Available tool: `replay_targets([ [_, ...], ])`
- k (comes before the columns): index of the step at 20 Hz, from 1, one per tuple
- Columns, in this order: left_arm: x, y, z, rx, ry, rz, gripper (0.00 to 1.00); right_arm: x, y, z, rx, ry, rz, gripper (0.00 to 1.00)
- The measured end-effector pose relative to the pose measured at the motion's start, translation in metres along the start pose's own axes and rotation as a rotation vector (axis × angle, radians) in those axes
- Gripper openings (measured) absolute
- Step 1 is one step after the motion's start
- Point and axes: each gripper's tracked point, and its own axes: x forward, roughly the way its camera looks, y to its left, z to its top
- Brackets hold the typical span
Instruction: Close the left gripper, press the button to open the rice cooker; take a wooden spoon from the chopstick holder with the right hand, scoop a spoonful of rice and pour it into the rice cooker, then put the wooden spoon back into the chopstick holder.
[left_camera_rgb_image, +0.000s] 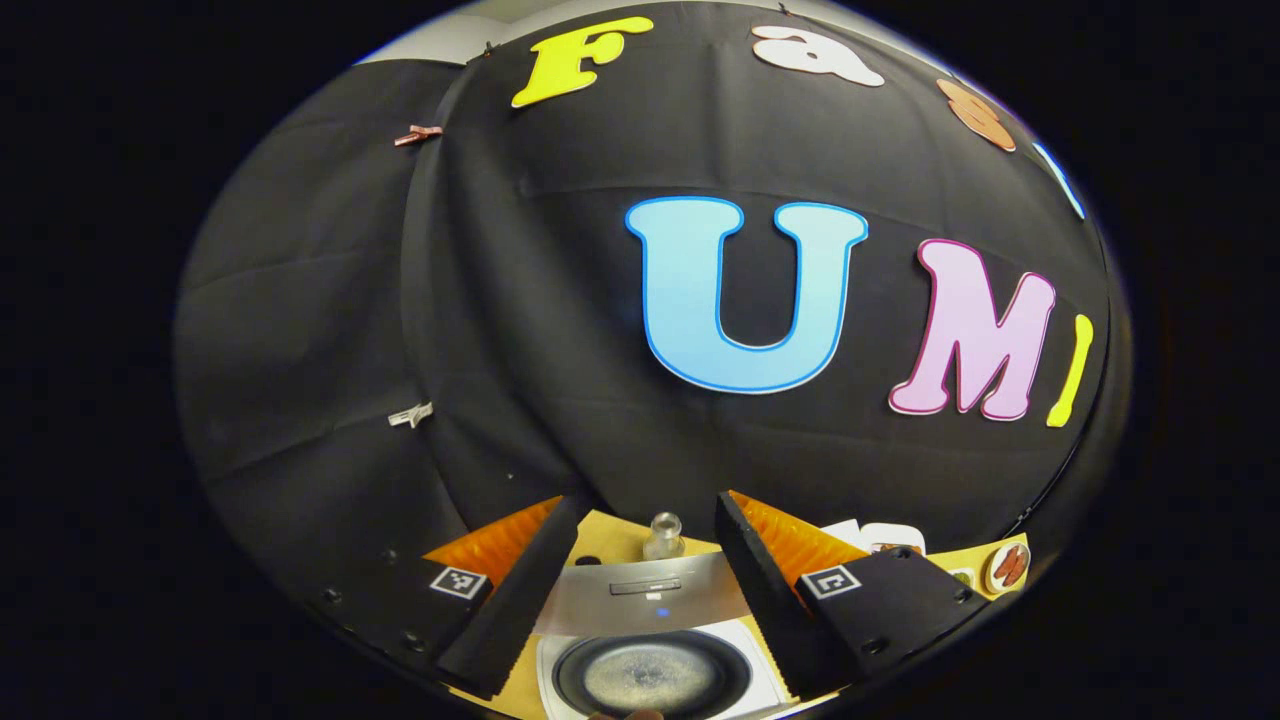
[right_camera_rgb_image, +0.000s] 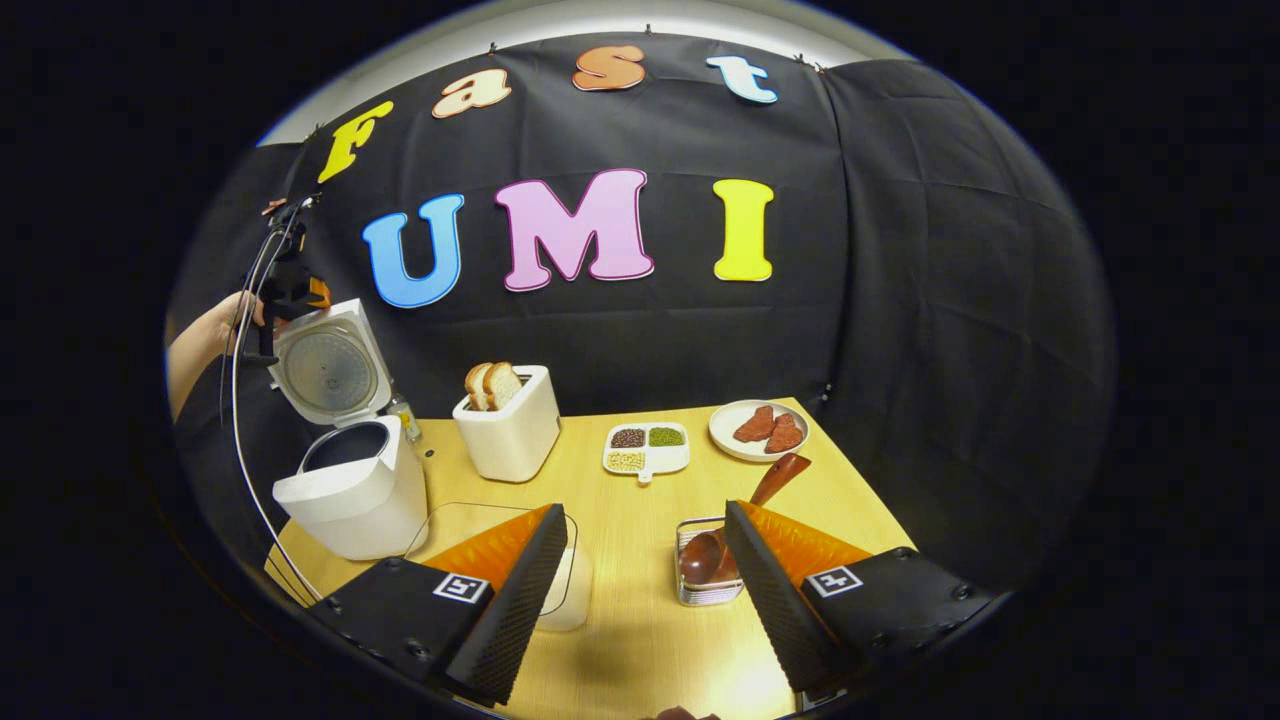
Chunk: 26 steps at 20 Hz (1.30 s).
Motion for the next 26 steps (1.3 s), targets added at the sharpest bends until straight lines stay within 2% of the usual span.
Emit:
replay_targets([
  [5,-0.040,-0.013,-0.051,-0.001,0.075,-0.022,0.99,0.002,0.004,-0.003,0.022,0.007,0.031,0.99],
  [10,-0.060,-0.030,-0.146,0.022,0.190,-0.031,0.99,0.000,0.000,-0.004,0.004,0.007,0.035,0.99],
  [15,-0.066,-0.037,-0.219,0.037,0.226,-0.020,0.99,-0.002,-0.002,-0.015,-0.001,0.037,0.041,0.99],
  [18,-0.064,-0.036,-0.239,0.049,0.212,-0.011,1.00,-0.004,-0.003,-0.017,-0.019,0.038,0.041,0.99],
  [21,-0.066,-0.036,-0.240,0.056,0.164,-0.018,1.00,-0.006,-0.004,-0.019,-0.032,0.040,0.041,0.99],
  [26,-0.065,-0.037,-0.249,0.076,0.151,-0.037,1.00,-0.004,-0.007,-0.024,-0.024,0.051,0.051,0.99],
])
